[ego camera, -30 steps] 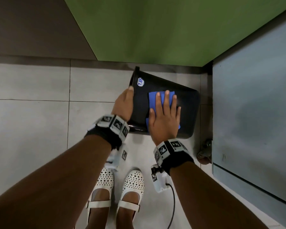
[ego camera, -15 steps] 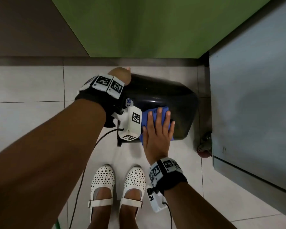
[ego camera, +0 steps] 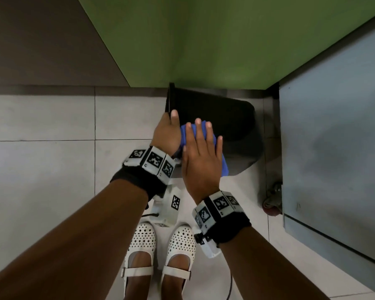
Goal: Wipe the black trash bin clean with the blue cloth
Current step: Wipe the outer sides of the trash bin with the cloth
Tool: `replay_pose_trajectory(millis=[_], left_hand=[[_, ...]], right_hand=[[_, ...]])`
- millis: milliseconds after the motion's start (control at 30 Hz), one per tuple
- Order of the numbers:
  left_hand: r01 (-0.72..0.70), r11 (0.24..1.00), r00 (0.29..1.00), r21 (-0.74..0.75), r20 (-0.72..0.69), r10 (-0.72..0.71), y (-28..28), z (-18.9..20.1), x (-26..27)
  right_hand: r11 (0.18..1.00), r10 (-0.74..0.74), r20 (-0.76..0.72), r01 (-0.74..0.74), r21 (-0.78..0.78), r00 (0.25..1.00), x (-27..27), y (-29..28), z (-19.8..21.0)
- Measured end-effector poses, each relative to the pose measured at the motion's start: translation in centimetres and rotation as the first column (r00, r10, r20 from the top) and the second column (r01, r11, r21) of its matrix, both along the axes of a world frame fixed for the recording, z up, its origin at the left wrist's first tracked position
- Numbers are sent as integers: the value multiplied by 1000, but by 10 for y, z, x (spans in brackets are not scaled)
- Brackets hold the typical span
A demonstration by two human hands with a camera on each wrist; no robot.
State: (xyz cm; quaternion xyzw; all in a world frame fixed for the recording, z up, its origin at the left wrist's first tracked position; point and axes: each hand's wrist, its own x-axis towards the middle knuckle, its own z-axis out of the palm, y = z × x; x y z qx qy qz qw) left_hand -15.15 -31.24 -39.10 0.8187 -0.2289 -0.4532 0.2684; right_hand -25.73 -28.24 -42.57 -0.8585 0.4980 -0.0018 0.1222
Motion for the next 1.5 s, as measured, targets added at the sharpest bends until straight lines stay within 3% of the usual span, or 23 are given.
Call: replay_pose_trajectory(millis=[133,300,467,633,800,933,1033,1100,1167,1333,1500], left_hand=[[-22,996,999,-86,-34,20,23,-10,-18],[-122,986,992,-111,-57,117,24,-16,-28],[-161,980,987,-117,-14,160,37,-23,-39],[-178,976,984,-125,-37,175,48,-24,-45],[-163,984,986,-78,-55,159,50,-26,-38],[-252,966,954,51,-152,257,31,-24,-25],[-237,970,968,50,-70,241,27,-25,-24],[-213,976,977,47,7,213,30,-25,-27],[-225,972,973,61,61,221,29,-26,-29],[-262,962,962,78,97,254,31,-28,-34],[-247,967,968,66,69,243,31,-29,-30]], right_hand=[[966,-77,-43,85,245,996,14,-34,2],[981,-76,37,68,180,996,8,-48,-2],[977,-121,-25,124,174,992,-10,-65,-15],[943,-274,-79,284,174,958,-43,-98,-26],[907,-397,-33,397,139,917,-36,-87,-25],[968,-224,150,202,150,963,-19,-50,-18],[982,-56,198,19,185,979,-8,-26,-14],[983,53,173,-82,165,983,-9,-20,-17],[985,126,41,-130,115,991,-18,-22,-22],[961,-193,-70,203,189,979,-43,-41,-27],[918,-360,-22,358,172,933,-61,-52,-30]])
